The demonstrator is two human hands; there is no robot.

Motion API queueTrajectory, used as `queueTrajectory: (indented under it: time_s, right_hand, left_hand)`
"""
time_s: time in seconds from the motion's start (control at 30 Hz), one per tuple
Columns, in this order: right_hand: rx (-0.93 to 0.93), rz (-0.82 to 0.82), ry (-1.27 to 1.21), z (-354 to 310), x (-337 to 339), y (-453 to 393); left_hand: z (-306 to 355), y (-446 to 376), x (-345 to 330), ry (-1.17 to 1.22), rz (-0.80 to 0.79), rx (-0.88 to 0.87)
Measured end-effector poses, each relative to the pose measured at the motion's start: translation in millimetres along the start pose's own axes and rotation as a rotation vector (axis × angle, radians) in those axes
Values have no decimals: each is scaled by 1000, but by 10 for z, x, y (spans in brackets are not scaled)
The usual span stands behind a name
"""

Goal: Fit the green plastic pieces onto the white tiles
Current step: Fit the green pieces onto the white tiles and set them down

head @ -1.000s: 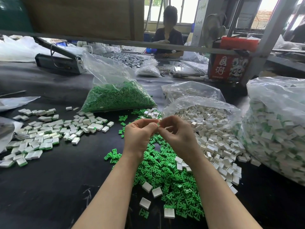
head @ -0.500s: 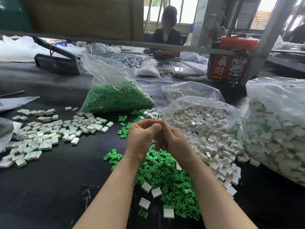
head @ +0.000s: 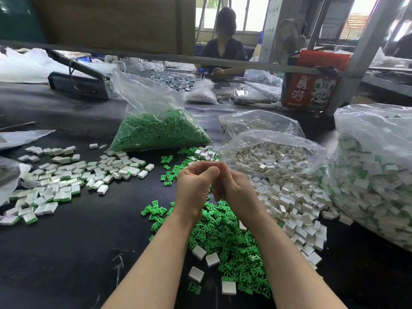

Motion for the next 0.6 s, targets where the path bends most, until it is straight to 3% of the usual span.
queueTrajectory:
  time_s: [0.6]
  right_hand:
    - [53,72,99,-1,-7,30]
  left_hand:
    - [-44,-32,-29,126,-53,29]
Point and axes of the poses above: each hand's wrist, its own y-axis away from the middle knuckle, its own x-axis out of the back of the hand, z = x × y, the point moved 3 cm from there along -y, towards the middle knuckle, and after that the axes turned 13 degrees about -y, right-handed, at the moved point
